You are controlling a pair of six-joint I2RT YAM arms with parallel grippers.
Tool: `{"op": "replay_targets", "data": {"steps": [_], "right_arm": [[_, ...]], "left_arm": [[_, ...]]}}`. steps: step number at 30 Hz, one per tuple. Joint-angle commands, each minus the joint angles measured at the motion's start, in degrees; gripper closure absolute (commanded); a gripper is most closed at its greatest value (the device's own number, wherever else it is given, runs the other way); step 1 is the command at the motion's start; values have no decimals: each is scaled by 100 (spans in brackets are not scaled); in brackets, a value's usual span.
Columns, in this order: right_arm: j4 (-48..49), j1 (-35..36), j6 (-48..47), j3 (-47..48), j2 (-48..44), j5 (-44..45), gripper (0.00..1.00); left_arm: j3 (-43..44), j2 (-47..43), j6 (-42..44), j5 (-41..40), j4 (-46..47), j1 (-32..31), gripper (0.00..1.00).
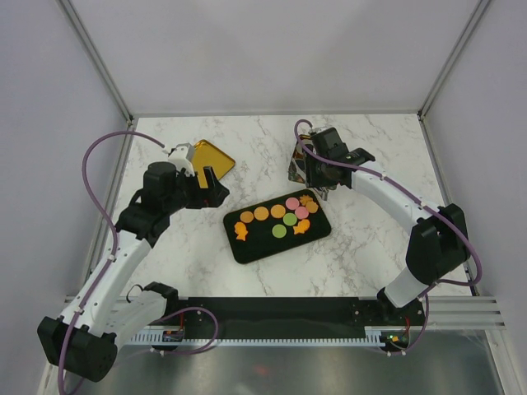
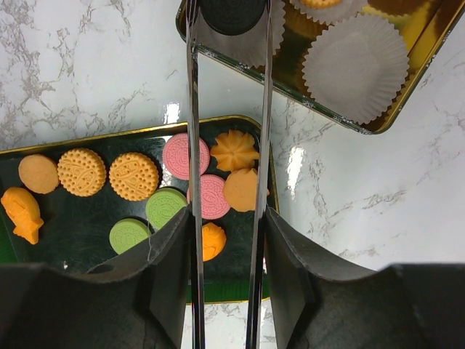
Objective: Pack the cookies
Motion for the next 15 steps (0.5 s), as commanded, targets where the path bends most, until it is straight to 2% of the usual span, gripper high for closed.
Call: {"op": "replay_targets", "data": {"steps": [1,15], "right_arm": [[166,-19,-46,215,-18,5,51],[-9,-19,-46,373,-88,-31,46]], "left_arm": [[-36,-94,-9,109,231,51,0],[-71,-190,-18,206,222,112,0]]}}
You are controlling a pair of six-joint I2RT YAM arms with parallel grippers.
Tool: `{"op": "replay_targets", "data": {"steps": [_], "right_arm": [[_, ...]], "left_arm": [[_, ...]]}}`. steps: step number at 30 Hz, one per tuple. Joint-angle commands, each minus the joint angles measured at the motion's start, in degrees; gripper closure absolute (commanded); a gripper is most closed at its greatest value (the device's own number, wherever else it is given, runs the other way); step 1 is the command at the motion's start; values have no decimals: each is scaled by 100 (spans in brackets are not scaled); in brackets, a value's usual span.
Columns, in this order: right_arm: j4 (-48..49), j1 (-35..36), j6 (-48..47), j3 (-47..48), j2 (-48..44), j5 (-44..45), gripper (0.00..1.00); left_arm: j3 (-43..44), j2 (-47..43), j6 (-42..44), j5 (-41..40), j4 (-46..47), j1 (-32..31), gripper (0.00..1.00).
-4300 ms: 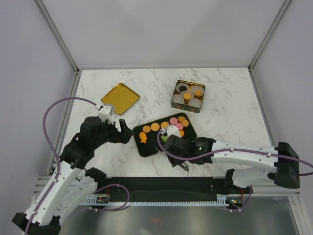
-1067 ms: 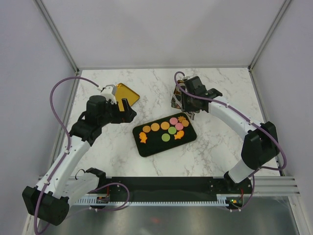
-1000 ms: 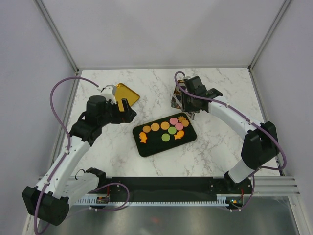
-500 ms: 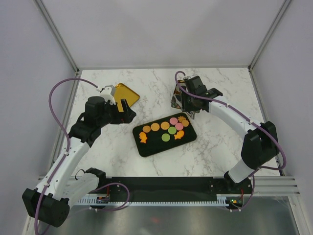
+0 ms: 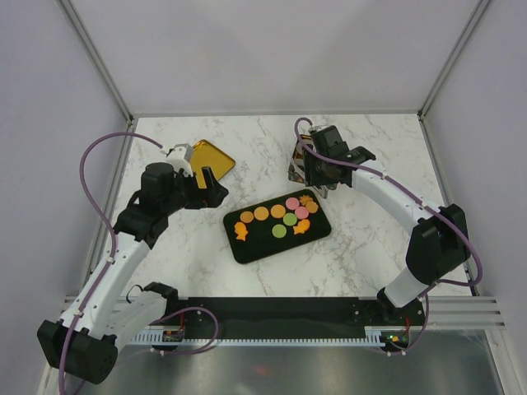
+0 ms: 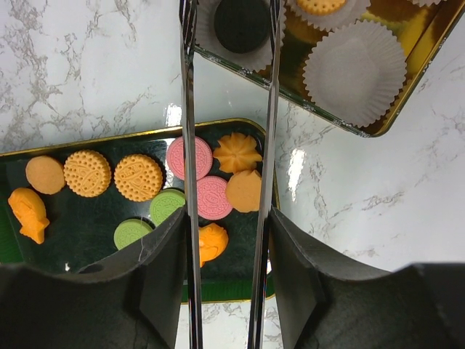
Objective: Pack the cookies
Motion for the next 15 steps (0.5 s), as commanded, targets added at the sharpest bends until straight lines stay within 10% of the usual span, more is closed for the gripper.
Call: {"op": "replay_targets", "data": {"steps": [1,15], "right_arm": [[-18,-14,-44,356,-114,-22,46],[-1011,784,114,147,-1028,-584,50]], "left_arm": [[-29,-116,-27,125,233,31,0],[-47,-178,-27,169,224,93,0]]}}
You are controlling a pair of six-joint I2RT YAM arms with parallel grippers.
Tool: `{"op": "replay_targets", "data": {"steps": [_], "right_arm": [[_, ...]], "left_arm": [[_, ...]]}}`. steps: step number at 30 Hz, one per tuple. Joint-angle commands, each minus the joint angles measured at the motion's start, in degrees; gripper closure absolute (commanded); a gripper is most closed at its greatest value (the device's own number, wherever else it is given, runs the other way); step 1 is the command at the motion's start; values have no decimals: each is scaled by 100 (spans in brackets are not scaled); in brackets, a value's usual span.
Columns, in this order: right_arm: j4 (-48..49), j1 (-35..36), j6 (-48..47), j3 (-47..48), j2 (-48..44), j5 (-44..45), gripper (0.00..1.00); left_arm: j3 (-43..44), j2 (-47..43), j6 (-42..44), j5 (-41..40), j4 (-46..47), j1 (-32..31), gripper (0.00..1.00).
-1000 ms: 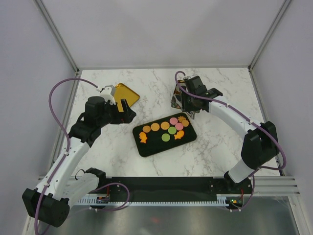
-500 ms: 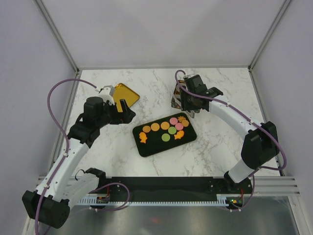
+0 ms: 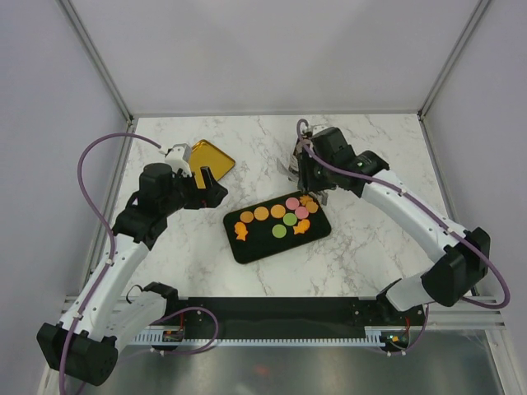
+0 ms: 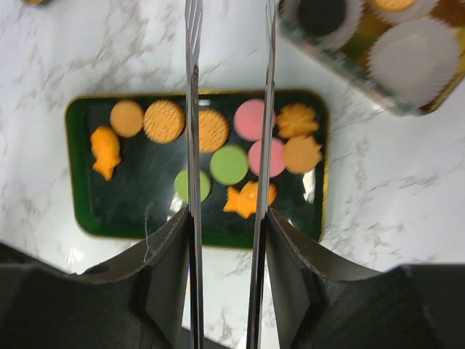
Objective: Pack the cookies
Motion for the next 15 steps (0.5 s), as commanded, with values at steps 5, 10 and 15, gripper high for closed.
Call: {"op": "replay_targets", "data": {"steps": [5,10,15], "right_arm": [[-939,1358,420,-621,-656,6,50],[-1335,1420,543,-885,-1105,-36,48],[-1362,1420,534,-1113,-1228,-230,48]], "left_arm": [[-56,-108,-27,104,207,93,0],[-47,-73,-27,165,207,102,0],[-47,-64,-36,183,207,102,0]]}}
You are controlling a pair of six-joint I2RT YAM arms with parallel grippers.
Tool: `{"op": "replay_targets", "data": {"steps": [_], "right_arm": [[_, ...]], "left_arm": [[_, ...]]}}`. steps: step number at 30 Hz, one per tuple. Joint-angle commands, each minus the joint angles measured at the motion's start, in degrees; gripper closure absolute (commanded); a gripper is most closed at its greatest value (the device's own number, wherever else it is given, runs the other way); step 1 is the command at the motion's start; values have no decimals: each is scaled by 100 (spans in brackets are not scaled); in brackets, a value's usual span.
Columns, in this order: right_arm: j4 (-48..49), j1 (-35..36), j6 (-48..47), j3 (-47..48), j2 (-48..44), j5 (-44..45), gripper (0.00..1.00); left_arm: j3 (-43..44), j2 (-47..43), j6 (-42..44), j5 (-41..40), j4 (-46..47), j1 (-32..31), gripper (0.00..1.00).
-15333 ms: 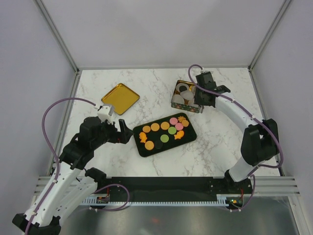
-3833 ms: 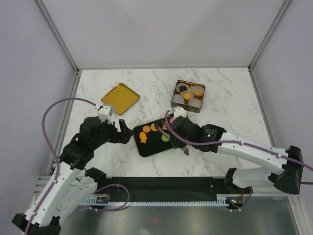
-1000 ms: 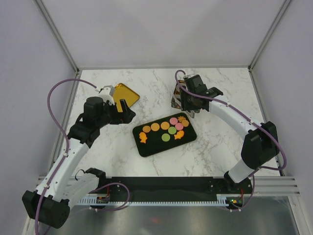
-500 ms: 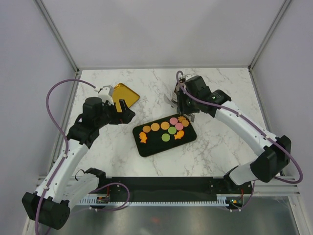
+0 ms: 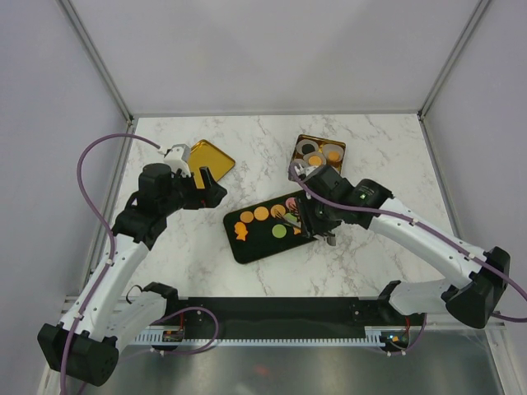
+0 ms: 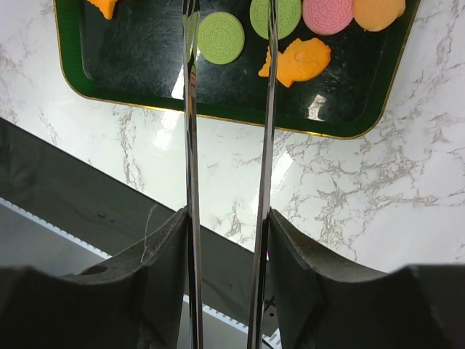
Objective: Pack the cookies
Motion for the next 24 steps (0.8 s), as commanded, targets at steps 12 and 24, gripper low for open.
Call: {"op": "replay_targets", "data": {"steps": [12,24], "right_arm": [[202,114,53,-541,-45,-484,48],[474,193,18,-665,218,-361,48]], "left_arm": [[-34,-55,-36,150,218,36,0],[-43,-29,-36,150,218,36,0]]}}
